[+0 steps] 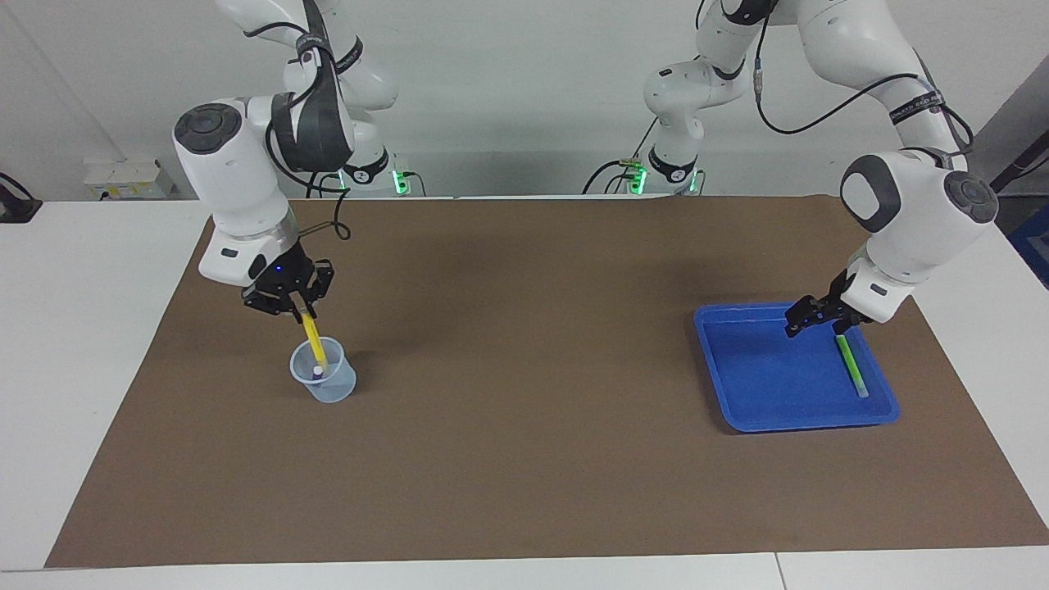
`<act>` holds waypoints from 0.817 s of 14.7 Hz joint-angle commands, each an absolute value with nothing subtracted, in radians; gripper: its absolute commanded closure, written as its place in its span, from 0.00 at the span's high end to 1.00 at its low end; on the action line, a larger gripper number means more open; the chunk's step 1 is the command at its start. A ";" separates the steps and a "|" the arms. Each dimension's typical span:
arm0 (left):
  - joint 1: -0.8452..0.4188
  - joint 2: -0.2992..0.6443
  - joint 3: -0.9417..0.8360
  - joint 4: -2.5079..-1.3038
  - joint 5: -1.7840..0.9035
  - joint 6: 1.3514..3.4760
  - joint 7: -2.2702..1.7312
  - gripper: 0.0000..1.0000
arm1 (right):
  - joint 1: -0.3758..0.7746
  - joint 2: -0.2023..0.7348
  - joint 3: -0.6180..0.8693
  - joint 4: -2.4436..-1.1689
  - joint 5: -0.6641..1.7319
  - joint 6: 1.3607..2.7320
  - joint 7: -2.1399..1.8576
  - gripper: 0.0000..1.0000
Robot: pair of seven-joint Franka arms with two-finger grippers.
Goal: Right arm passes pens to left for tray arrangement
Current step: 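Lift the yellow pen from the cup with the right gripper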
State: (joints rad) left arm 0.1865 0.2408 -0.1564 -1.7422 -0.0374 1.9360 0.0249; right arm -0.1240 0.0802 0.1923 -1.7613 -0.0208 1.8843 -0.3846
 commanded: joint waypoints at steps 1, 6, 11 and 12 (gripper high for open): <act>0.120 0.193 -0.146 -1.732 -0.048 1.861 -0.072 1.00 | -0.132 0.078 0.201 -1.695 0.024 1.812 -0.382 0.12; 0.100 0.167 -0.161 -1.677 -0.103 1.746 -0.155 1.00 | -0.130 0.078 0.218 -1.626 0.130 1.752 -0.284 0.12; 0.101 0.160 -0.206 -1.661 -0.194 1.727 -0.231 1.00 | -0.095 0.083 0.222 -1.624 0.303 1.816 -0.082 0.12; 0.101 0.160 -0.207 -1.661 -0.228 1.729 -0.235 1.00 | -0.089 0.086 0.224 -1.624 0.330 1.836 -0.030 0.12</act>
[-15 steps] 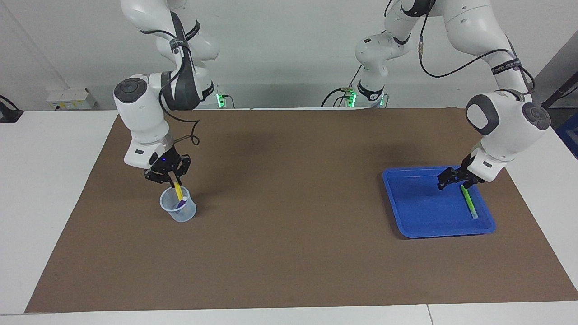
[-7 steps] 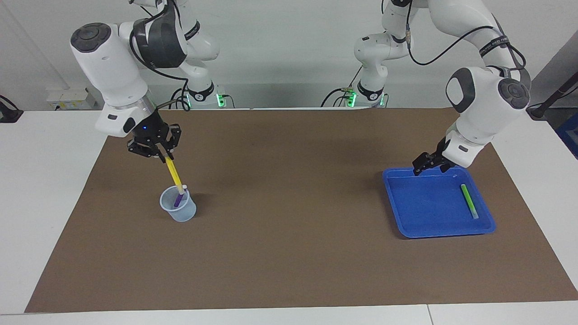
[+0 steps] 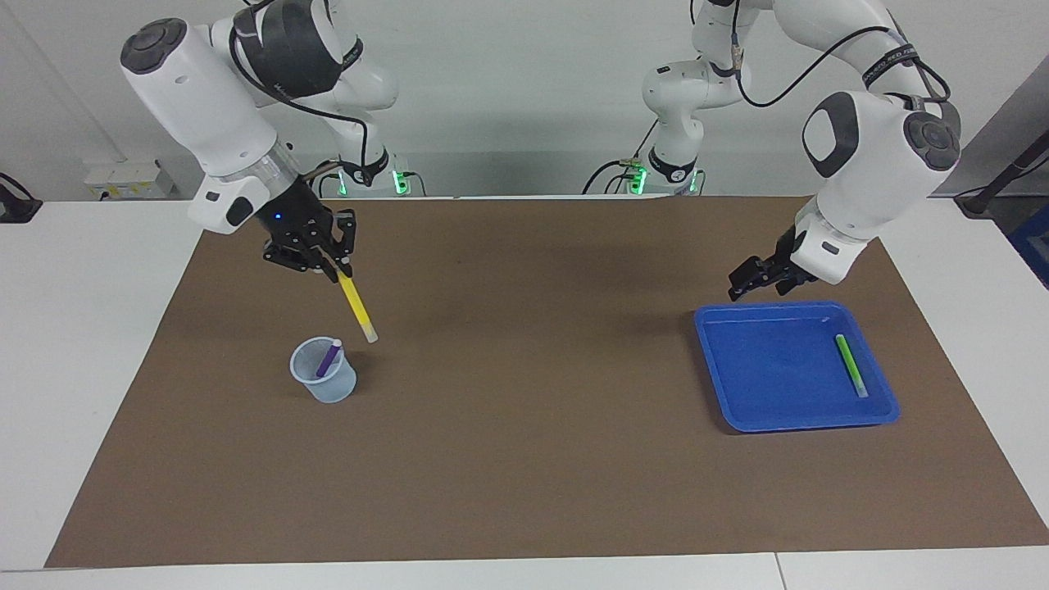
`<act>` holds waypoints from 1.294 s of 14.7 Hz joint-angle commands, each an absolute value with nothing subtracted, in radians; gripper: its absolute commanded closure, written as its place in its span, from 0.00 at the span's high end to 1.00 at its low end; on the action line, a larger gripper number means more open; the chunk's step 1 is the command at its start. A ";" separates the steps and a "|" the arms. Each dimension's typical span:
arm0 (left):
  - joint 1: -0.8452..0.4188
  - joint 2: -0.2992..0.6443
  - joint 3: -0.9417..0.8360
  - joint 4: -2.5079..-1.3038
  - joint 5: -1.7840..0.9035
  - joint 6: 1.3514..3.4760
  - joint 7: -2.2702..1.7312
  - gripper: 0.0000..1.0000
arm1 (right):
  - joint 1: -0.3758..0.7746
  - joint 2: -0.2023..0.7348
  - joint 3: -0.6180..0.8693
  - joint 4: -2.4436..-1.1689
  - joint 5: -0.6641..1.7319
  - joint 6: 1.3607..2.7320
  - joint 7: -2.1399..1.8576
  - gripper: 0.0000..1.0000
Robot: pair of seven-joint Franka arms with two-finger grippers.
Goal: Right arm passes pens to left for tray arrangement
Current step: 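Lift the yellow pen from the cup with the right gripper, then carry the yellow pen toward the left gripper while the left gripper reaches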
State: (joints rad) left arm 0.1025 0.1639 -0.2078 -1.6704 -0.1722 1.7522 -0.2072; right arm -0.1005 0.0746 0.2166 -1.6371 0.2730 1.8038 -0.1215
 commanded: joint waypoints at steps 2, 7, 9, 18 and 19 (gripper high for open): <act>0.100 0.155 -0.206 -1.663 -0.317 1.730 -0.274 0.99 | -0.043 0.090 0.225 -1.634 0.382 1.894 0.073 0.12; 0.081 0.155 -0.229 -1.664 -0.526 1.735 -0.538 0.99 | 0.079 0.133 0.225 -1.644 0.454 2.081 0.349 0.12; 0.072 0.155 -0.233 -1.667 -0.616 1.747 -0.613 0.99 | 0.130 0.165 0.225 -1.644 0.483 2.175 0.440 0.12; -0.057 0.167 -0.250 -1.735 -0.842 2.118 -0.810 0.98 | 0.301 0.250 0.224 -1.640 0.466 2.387 0.655 0.12; -0.052 0.170 -0.249 -1.732 -0.842 2.132 -0.810 0.98 | 0.308 0.250 0.224 -1.638 0.462 2.387 0.672 0.12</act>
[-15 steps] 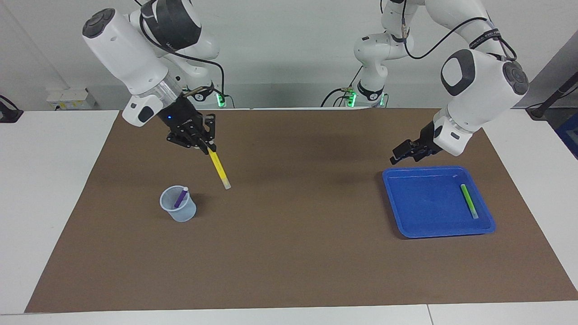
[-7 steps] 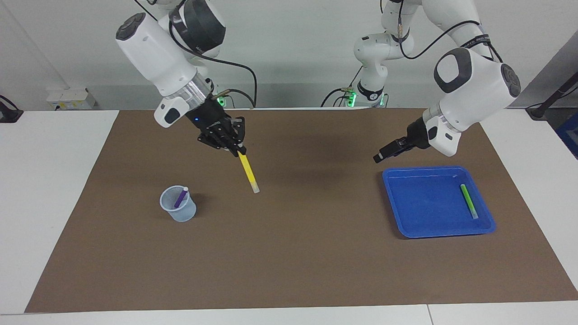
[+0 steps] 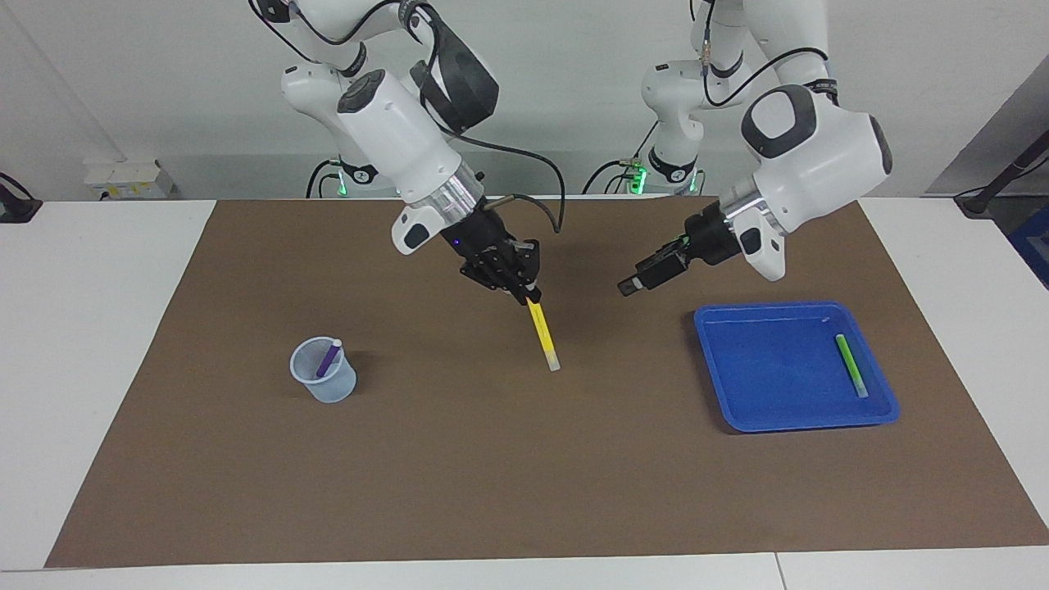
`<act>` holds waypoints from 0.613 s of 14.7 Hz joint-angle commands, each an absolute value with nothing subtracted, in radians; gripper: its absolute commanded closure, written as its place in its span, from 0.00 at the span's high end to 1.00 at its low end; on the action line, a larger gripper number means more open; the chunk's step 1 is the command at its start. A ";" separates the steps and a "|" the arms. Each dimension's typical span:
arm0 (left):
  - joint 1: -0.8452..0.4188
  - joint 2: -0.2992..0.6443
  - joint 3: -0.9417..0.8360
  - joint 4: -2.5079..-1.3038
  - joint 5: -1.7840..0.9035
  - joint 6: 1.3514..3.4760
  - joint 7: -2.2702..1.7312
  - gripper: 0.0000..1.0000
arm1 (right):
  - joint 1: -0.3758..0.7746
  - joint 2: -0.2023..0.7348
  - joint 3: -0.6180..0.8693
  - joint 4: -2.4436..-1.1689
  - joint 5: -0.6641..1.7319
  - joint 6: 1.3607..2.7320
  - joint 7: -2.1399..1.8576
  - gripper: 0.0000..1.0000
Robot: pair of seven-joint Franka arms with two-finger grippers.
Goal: Right arm passes pens to left for tray arrangement
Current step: 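Carry the yellow pen toward the left gripper while the left gripper reaches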
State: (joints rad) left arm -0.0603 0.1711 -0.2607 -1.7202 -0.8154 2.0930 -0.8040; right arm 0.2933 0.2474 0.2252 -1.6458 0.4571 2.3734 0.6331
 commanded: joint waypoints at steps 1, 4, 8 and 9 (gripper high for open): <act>-0.051 0.172 -0.249 -1.732 -0.842 2.143 -0.808 0.97 | 0.317 0.250 0.222 -1.638 0.460 2.387 0.681 0.12; -0.072 0.196 -0.250 -1.733 -0.844 2.232 -0.808 0.95 | 0.319 0.250 0.222 -1.635 0.462 2.385 0.687 0.12; -0.112 0.206 -0.250 -1.749 -0.857 2.263 -0.808 0.89 | 0.324 0.250 0.224 -1.635 0.459 2.382 0.741 0.12; -0.118 0.212 -0.250 -1.749 -0.857 2.264 -0.808 0.89 | 0.331 0.250 0.224 -1.635 0.459 2.382 0.747 0.12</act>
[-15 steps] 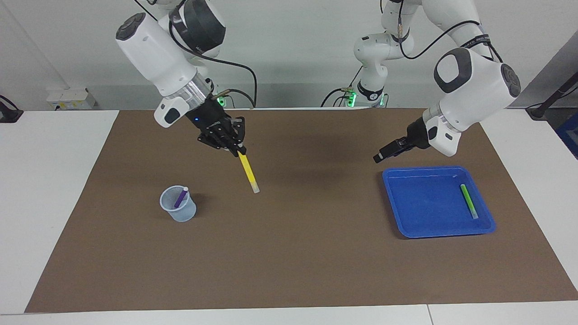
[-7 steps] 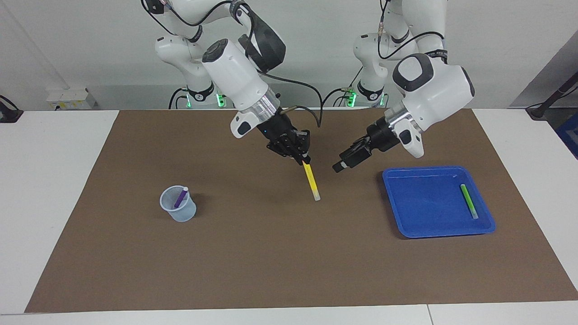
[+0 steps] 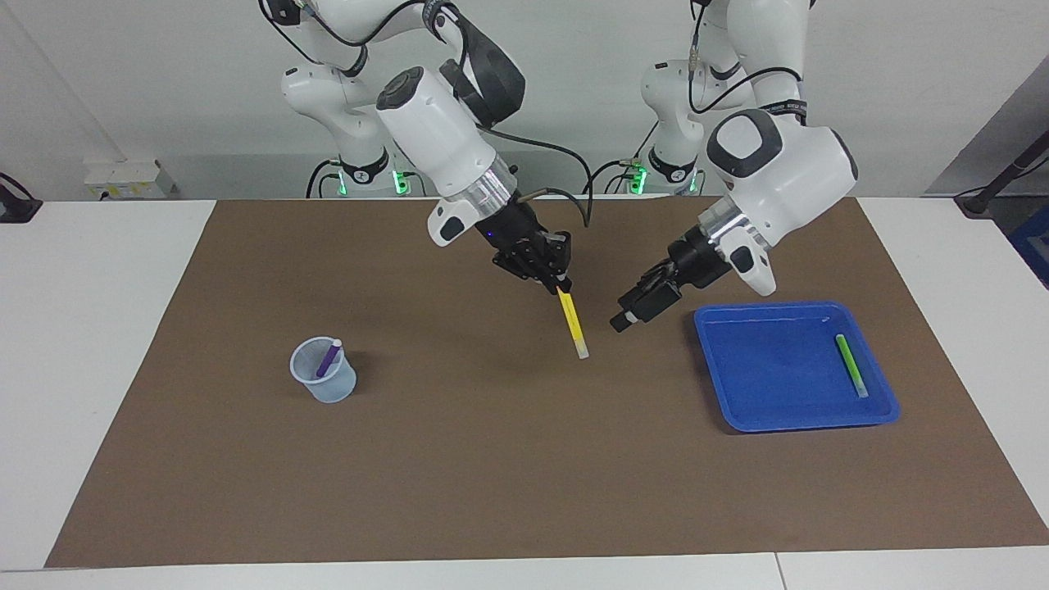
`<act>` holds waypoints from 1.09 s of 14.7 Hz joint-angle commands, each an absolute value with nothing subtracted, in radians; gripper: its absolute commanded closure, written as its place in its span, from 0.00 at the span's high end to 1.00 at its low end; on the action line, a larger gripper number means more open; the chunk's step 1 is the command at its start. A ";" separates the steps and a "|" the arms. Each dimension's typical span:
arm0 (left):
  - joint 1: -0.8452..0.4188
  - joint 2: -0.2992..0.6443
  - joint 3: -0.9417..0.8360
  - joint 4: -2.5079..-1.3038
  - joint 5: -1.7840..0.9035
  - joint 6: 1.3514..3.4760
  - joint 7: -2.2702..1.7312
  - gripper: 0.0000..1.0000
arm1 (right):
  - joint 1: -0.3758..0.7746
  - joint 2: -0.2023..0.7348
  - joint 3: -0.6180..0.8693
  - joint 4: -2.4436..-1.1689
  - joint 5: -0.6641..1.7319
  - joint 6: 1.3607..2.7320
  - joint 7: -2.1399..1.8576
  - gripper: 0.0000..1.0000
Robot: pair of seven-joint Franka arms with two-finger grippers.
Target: Right arm passes pens to left for tray arrangement
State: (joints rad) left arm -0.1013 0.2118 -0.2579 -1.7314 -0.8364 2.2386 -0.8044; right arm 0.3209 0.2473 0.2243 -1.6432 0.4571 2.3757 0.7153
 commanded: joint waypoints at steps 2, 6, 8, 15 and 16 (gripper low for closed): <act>-0.141 0.213 -0.250 -1.753 -0.859 2.289 -0.808 0.88 | 0.336 0.250 0.222 -1.635 0.459 2.381 0.749 0.12; -0.175 0.209 -0.250 -1.804 -0.859 2.315 -0.807 0.73 | 0.336 0.250 0.222 -1.635 0.459 2.379 0.749 0.12; -0.178 0.207 -0.250 -1.809 -0.859 2.319 -0.808 0.60 | 0.336 0.250 0.222 -1.635 0.459 2.378 0.749 0.12; -0.179 0.207 -0.249 -1.809 -0.859 2.316 -0.808 0.34 | 0.336 0.250 0.222 -1.637 0.459 2.375 0.749 0.13; -0.178 0.206 -0.249 -1.809 -0.858 2.316 -0.808 0.32 | 0.336 0.250 0.222 -1.637 0.459 2.375 0.749 0.13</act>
